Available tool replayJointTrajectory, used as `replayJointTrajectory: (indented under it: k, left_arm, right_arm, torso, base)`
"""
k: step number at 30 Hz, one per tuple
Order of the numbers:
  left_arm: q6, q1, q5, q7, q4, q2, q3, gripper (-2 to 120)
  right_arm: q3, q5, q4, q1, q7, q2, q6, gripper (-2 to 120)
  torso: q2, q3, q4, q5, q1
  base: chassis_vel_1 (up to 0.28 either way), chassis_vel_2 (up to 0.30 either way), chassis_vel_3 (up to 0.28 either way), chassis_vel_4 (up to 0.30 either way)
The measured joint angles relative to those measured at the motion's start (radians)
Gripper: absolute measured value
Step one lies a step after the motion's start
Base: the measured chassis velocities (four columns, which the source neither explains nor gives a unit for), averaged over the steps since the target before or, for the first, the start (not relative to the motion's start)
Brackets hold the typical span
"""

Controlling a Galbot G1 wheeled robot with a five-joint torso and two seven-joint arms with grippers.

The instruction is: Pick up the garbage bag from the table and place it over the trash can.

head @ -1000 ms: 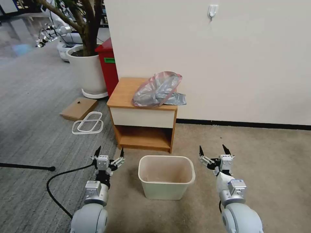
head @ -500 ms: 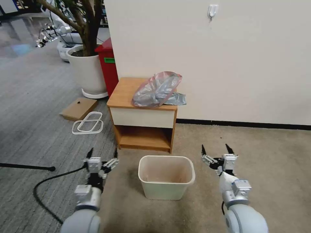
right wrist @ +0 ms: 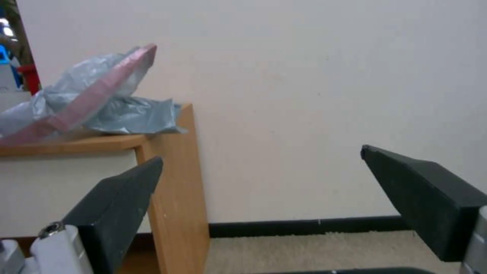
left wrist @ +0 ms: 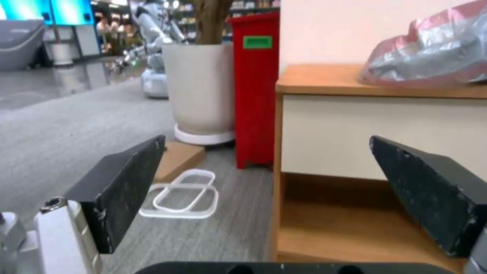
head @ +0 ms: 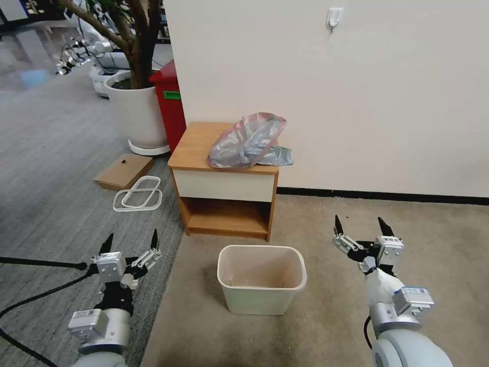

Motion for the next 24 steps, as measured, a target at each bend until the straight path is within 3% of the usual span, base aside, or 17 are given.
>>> replayJointTrajectory:
  k: [7,10,11,13,15,19,20,24]
  left_arm:
    - [-0.063,-0.002,0.001,0.015,0.023,0.009,-0.001,100]
    - [-0.078,-0.002,0.000,0.019,0.026,0.013,-0.004,100]
    - [-0.078,-0.002,0.000,0.019,0.026,0.013,-0.004,100]
    - [-0.085,0.002,0.000,0.021,0.030,0.012,-0.008,100]
    - [-0.088,0.004,0.000,0.021,0.031,0.012,-0.009,100]
    - [-0.094,0.007,0.002,0.022,0.043,0.009,-0.017,100]
    - [-0.094,0.007,0.002,0.022,0.043,0.009,-0.017,100]
    - [-0.105,0.005,0.002,0.024,0.057,0.005,-0.025,100]
  right_arm:
    - [-0.061,0.089,-0.056,0.081,0.042,-0.042,-0.003,100]
    - [-0.128,0.273,-0.086,0.164,0.125,-0.066,-0.060,100]
    - [-0.128,0.273,-0.086,0.164,0.125,-0.066,-0.060,100]
    - [-0.163,0.454,-0.115,0.245,0.196,-0.077,-0.103,100]
    - [-0.171,0.514,-0.123,0.266,0.215,-0.080,-0.116,100]
    - [-0.212,0.870,-0.193,0.413,0.329,-0.086,-0.158,100]
    - [-0.212,0.870,-0.193,0.413,0.329,-0.086,-0.158,100]
    - [-0.217,1.128,-0.279,0.546,0.391,-0.063,-0.166,100]
  torso:
    - [0.000,0.000,0.0000,0.0002,0.000]
    - [0.000,0.000,-0.0001,0.0001,0.000]
    - [0.000,0.000,-0.0001,0.0001,0.000]
    - [0.000,0.000,0.0001,0.0002,0.000]
    - [0.000,0.000,0.0001,0.0001,0.000]
    - [0.000,0.000,0.0000,0.0000,0.000]
    - [0.000,0.000,0.0000,0.0000,0.000]
    - [0.000,0.000,0.0001,0.0000,0.000]
  base:
    - [0.000,0.000,0.000,0.000]
    - [0.000,0.000,0.000,0.000]
    - [0.000,0.000,0.000,0.000]
    - [0.000,0.000,0.000,0.000]
    - [0.000,0.000,0.000,0.000]
    - [0.000,0.000,0.000,0.000]
    - [0.000,0.000,0.000,0.000]
    - [0.000,0.000,0.000,0.000]
